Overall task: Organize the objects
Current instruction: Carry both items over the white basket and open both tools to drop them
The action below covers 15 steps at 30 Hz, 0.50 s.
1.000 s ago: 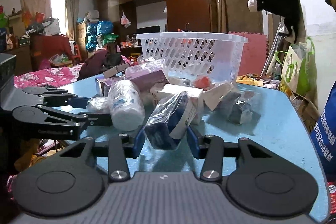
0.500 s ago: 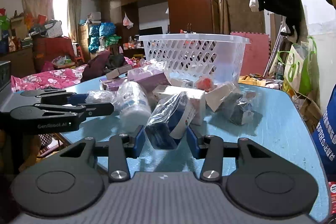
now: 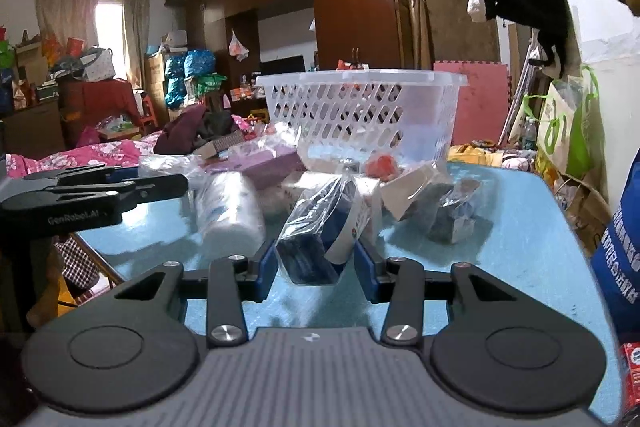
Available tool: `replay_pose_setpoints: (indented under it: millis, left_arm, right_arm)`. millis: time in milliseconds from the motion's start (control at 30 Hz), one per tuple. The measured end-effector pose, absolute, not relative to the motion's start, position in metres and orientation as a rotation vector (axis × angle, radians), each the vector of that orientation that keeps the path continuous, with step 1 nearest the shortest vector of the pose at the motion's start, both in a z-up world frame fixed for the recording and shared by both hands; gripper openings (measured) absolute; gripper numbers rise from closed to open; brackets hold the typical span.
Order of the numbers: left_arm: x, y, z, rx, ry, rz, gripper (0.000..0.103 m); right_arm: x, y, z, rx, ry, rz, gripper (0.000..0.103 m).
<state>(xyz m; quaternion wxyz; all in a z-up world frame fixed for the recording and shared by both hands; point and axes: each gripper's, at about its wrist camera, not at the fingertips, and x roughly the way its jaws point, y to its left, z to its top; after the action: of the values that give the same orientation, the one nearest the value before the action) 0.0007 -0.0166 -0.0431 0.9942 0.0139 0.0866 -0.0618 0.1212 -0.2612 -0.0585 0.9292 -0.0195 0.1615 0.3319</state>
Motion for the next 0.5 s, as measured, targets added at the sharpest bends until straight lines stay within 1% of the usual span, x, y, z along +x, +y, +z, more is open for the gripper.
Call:
replay_pose_setpoints:
  millis: [200,367,500]
  left_arm:
    - [0.005,-0.005,-0.031,-0.007,0.153,-0.106,0.047]
    - [0.014,0.004,-0.033,-0.052,0.179,-0.108,0.047]
    - [0.012,0.005,-0.030,-0.060,0.162,-0.112,0.047]
  right_arm:
    - [0.121,-0.271,-0.045,-0.011,0.297,0.665,0.045]
    - [0.123,-0.269,-0.042,-0.007,0.292,0.671,0.045]
    - [0.125,-0.268,-0.036,-0.014,0.274,0.666,0.045]
